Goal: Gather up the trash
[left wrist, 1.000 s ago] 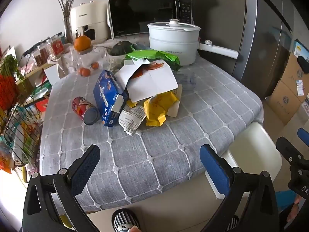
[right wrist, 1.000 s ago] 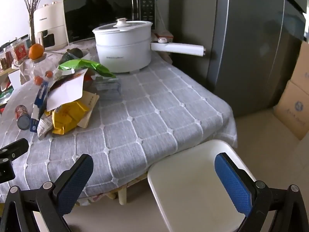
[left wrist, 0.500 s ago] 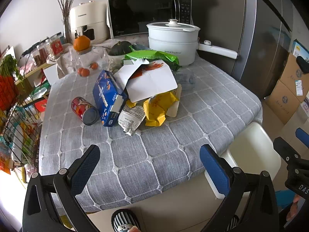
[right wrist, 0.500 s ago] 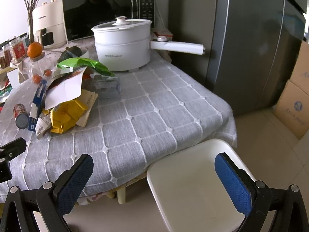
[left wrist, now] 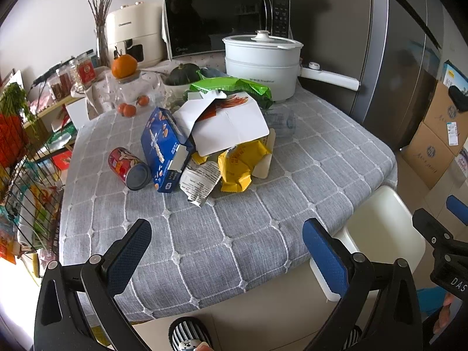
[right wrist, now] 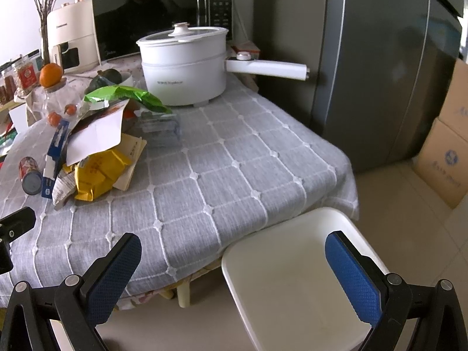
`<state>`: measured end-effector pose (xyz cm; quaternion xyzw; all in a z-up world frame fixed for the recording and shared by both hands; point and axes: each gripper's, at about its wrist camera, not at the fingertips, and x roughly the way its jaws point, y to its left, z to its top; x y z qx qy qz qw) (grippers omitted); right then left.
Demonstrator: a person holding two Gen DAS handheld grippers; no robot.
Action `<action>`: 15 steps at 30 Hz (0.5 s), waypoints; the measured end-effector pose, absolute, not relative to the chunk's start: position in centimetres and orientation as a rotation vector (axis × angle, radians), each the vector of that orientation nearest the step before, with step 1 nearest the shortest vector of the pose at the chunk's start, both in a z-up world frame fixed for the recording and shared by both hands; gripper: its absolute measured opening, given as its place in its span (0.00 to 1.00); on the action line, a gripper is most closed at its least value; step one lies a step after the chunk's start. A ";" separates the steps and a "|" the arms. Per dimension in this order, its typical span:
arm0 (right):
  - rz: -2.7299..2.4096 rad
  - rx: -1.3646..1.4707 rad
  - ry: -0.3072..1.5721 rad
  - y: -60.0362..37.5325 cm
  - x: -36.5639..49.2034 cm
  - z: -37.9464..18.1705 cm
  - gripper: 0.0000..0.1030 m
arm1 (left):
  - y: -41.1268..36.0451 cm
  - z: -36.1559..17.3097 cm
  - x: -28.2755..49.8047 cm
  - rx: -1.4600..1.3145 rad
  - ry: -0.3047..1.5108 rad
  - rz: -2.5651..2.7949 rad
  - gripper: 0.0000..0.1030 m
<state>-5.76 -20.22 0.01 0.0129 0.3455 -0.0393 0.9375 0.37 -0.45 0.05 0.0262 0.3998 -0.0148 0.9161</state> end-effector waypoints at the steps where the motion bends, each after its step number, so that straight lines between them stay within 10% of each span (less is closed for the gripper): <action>1: -0.080 0.027 0.705 -20.2 -5.8 0.0 1.00 | -0.2 0.0 -0.1 0.053 0.821 -0.031 1.00; 15: -0.082 0.031 0.706 -20.3 -5.7 -0.1 1.00 | -0.3 0.1 0.0 0.053 0.815 -0.031 1.00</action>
